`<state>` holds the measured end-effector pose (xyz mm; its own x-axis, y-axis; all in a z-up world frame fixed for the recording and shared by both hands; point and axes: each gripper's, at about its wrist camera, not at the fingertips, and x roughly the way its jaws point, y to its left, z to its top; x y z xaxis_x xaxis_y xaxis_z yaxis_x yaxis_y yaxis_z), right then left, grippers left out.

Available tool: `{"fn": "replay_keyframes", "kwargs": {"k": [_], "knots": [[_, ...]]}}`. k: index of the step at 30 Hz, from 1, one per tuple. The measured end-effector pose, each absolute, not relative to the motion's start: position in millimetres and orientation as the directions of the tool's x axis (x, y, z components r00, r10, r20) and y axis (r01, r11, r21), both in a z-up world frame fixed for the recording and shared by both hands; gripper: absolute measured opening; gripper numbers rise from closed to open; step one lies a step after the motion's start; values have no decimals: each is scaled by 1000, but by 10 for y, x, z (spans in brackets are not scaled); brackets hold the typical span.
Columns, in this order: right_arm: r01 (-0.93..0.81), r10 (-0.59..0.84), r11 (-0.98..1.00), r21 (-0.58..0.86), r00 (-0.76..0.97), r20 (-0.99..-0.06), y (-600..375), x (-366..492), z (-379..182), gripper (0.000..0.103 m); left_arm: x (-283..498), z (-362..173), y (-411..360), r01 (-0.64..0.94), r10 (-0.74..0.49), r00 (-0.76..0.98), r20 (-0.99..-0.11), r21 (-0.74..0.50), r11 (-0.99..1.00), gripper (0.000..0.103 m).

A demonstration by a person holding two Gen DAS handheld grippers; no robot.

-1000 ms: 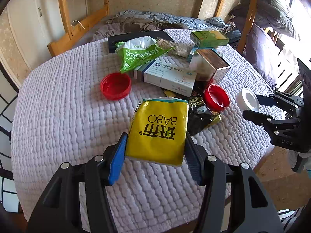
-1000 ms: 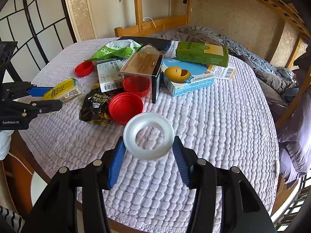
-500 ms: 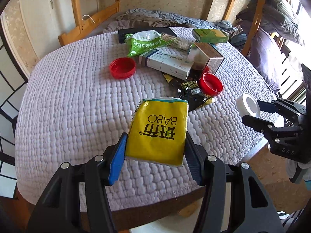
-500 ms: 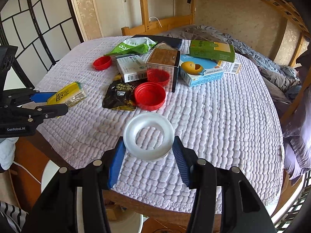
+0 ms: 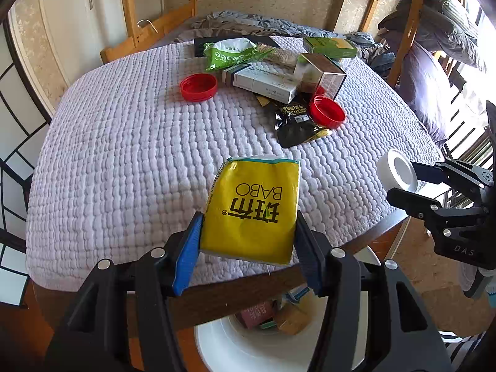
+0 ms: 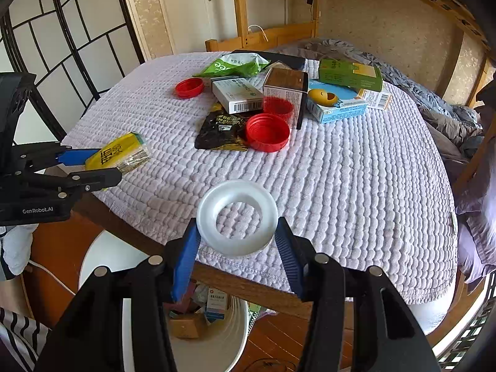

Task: Collect trash
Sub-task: 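Carry the yellow packet and tape roll with both tools over the bin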

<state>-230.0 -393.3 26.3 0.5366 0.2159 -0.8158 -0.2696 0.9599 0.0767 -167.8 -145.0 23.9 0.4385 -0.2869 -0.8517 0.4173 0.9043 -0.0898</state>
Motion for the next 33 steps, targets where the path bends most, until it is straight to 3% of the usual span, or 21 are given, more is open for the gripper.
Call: {"fn": "replay_keyframes", "kwargs": {"k": [33], "knots": [[-358,276,928,99,485,-830,-3612,-2834,232,49,-2378,243,-1345,463,-312,399,-862,-105,880,58]]}}
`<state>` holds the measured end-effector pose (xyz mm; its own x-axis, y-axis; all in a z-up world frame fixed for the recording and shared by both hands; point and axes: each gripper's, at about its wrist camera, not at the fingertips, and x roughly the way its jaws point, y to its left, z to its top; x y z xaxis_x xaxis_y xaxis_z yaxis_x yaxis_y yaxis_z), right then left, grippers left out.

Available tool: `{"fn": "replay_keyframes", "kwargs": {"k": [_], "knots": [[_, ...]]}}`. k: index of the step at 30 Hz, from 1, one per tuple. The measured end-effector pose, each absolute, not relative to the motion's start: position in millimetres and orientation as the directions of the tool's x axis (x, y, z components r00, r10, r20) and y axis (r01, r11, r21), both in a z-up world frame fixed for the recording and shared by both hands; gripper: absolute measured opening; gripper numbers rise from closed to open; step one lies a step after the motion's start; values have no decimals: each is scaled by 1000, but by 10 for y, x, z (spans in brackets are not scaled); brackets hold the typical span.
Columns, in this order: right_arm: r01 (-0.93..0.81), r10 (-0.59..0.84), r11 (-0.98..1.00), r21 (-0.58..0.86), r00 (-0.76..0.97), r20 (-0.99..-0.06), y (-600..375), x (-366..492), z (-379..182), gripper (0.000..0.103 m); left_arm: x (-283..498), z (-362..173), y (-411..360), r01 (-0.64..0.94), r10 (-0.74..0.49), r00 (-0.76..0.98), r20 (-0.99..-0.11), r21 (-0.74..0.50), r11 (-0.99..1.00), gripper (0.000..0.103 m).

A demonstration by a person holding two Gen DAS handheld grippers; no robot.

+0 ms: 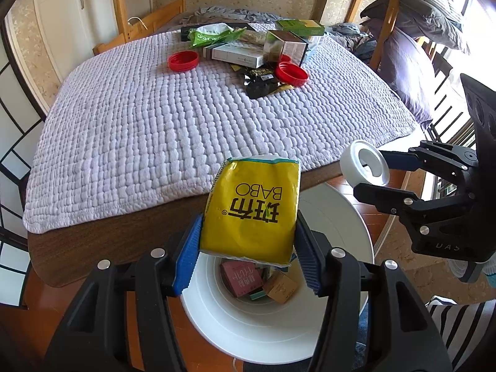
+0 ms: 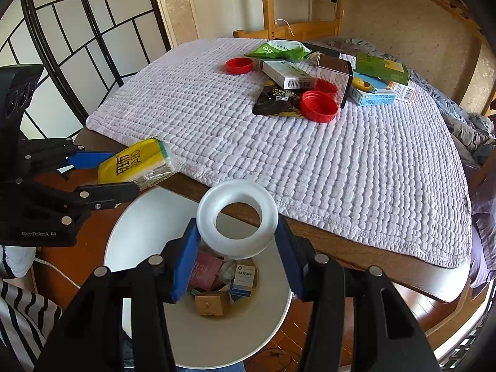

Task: Collect trash
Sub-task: 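Carry the yellow packet and tape roll with both tools over the bin, then open both tools to drop the packet and tape roll into the bin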

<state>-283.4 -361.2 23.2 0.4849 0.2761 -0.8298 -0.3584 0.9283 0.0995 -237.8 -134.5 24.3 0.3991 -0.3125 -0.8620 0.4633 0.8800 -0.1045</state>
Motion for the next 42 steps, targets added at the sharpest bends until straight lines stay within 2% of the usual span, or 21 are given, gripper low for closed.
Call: {"fn": "replay_keyframes", "kwargs": {"k": [21,42], "knots": [[-380,292,917,124,423,-858,-3503,-3036,44,49,-2699,0,-1351,499,-305,321,-897,-113,859,58],[-363,286,920,150,358,-889,-3452,-3035,-277,49,-2618,-272,-1407,487,-255,275,-927,-94,868,58]]}}
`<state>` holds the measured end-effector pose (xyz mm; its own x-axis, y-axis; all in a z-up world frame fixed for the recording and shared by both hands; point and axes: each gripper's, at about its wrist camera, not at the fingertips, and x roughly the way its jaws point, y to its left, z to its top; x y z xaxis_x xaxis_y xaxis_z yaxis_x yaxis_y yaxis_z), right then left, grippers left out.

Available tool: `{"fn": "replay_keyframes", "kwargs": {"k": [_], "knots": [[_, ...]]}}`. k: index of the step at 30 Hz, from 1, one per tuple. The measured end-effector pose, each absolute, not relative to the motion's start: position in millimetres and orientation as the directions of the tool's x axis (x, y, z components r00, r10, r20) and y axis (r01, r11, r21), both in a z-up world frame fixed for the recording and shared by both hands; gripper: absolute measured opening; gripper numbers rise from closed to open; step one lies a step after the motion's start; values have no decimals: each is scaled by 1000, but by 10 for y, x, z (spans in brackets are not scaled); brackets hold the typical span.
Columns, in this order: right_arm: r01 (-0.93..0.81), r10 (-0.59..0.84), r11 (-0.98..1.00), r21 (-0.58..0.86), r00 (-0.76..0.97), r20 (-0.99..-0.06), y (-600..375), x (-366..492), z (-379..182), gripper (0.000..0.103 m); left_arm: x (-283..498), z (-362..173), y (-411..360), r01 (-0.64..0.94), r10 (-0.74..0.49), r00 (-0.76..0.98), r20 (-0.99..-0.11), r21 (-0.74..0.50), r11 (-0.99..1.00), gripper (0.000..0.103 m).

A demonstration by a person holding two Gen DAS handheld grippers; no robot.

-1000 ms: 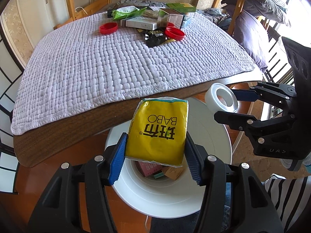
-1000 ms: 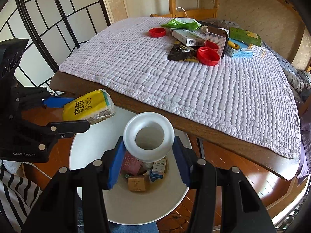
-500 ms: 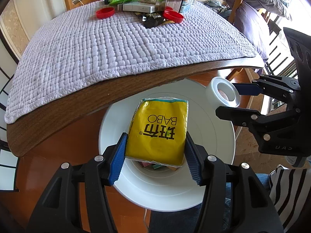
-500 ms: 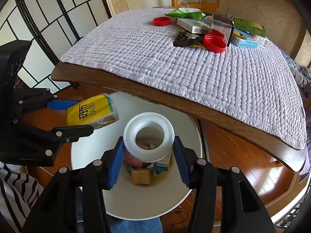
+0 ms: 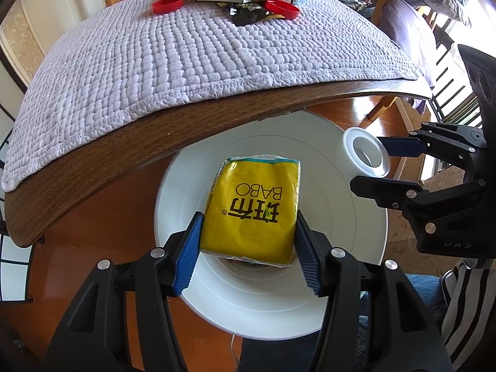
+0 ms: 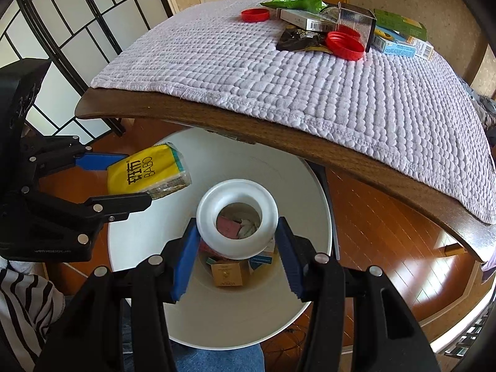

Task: Collect trash
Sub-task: 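Open both tools to drop the packet and tape roll into the bin, then move both open tools back over the blanket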

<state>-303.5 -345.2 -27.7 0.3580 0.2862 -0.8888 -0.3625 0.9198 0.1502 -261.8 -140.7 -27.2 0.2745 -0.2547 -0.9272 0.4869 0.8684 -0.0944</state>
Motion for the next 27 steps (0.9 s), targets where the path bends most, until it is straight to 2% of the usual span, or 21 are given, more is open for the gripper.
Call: {"fn": "replay_keyframes", "kwargs": {"k": [8,11,13,27], "knots": [[-358,285,921,157,342,-895,-3403,-3005,-385,49,-2592,-415,-1498,483,-238,265,-935,-85,872,58],[-356,293,919,168,336,-895,-3389,-2995,-406,50,-2567,-460,-1524,474,-227,259,-939,-81,877,61],[-349,300,920,178,334,-894,-3386,-2982,-427,61,-2570,-468,-1536,475,-234,255,-938,-89,875,66],[-352,304,920,175,353,-885,-3447,-3053,-319,61,-2662,-475,-1518,490,-234,274,-933,-74,868,69]]}}
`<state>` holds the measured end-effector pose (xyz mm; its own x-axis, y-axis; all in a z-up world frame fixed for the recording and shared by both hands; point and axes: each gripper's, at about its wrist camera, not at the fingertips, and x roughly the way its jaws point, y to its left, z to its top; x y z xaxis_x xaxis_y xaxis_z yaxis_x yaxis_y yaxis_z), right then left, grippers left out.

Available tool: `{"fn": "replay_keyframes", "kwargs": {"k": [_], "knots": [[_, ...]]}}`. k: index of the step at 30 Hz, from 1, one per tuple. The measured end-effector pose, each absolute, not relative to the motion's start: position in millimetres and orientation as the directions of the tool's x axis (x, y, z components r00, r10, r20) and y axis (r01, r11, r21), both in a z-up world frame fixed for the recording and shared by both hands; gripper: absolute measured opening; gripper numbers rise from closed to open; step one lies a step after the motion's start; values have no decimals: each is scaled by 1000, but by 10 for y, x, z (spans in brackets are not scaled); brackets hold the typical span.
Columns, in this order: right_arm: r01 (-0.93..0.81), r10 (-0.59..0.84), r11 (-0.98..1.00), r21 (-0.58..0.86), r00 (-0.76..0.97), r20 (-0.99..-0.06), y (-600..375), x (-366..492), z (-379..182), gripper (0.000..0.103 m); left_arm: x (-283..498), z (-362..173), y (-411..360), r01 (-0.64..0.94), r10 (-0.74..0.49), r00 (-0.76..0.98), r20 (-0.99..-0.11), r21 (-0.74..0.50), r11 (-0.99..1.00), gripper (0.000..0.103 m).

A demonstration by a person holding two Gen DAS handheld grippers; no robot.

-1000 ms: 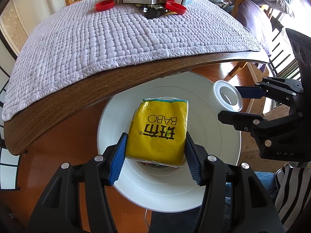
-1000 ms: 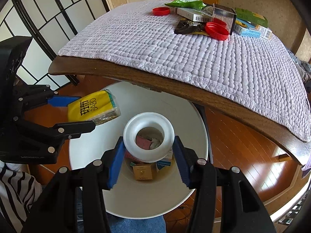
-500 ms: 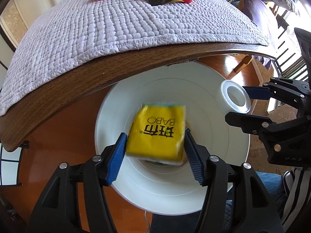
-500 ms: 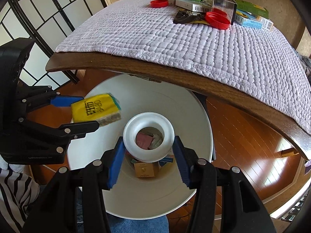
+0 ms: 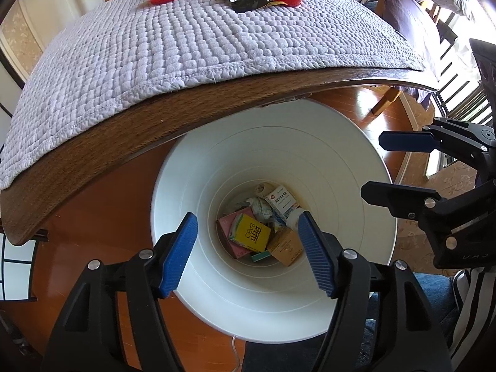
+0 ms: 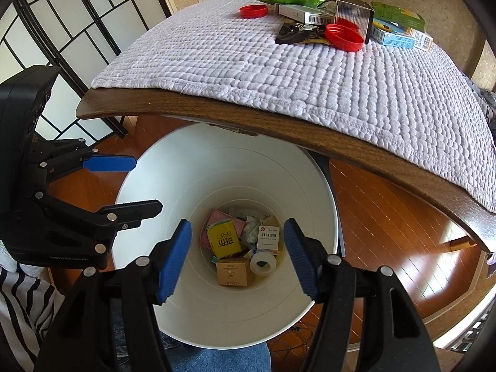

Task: Collect trash
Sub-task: 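Move both open tools back over the blanket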

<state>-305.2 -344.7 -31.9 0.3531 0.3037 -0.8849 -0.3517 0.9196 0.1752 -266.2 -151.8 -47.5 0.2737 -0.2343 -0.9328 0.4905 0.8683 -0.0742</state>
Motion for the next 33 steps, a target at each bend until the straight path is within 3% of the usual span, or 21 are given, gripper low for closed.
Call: {"fn": "replay_keyframes", "kwargs": {"k": [8,18,33], "knots": [[-366,294,918,150,376,-879,-3448,-3081,-203,61,-2644,-325,-1411,493,-244,300,-922,-69,867,69],[-359,272,929,89,501,-822,-3738,-2908,298,61,-2349,285,-1170,468,-279,436,-855,-49,882,69],[-290,149,956,-41,602,-784,-4609,-1759,577,61,-1059,615,-729,320,-142,594,-792,70,945,69]]}}
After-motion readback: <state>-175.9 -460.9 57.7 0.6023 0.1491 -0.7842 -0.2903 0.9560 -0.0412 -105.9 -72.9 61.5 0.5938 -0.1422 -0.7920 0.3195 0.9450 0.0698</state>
